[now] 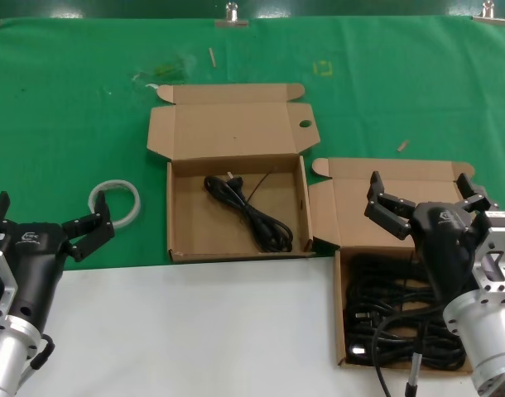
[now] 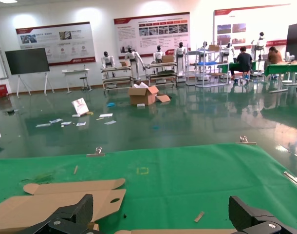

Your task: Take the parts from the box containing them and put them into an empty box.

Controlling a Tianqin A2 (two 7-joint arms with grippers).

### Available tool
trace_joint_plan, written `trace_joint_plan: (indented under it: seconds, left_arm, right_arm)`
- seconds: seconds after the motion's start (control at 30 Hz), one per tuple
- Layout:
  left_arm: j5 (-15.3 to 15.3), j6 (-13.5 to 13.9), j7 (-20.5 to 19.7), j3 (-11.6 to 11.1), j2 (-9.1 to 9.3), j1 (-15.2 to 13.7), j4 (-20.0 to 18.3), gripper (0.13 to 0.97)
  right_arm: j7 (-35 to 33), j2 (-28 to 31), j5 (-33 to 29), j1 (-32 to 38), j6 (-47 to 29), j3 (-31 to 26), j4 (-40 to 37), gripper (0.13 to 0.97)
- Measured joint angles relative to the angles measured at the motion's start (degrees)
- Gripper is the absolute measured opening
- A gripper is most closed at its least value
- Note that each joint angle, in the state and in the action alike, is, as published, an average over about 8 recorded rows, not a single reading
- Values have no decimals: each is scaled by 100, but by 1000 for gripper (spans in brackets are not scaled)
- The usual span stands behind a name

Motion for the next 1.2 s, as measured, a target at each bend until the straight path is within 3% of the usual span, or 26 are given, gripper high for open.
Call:
trace_joint_plan:
  seconds: [1.2]
  left_arm:
    - [0, 0, -1, 0, 0, 0, 0, 965]
  right_arm:
    - [0, 0, 0, 0, 0, 0, 0, 966]
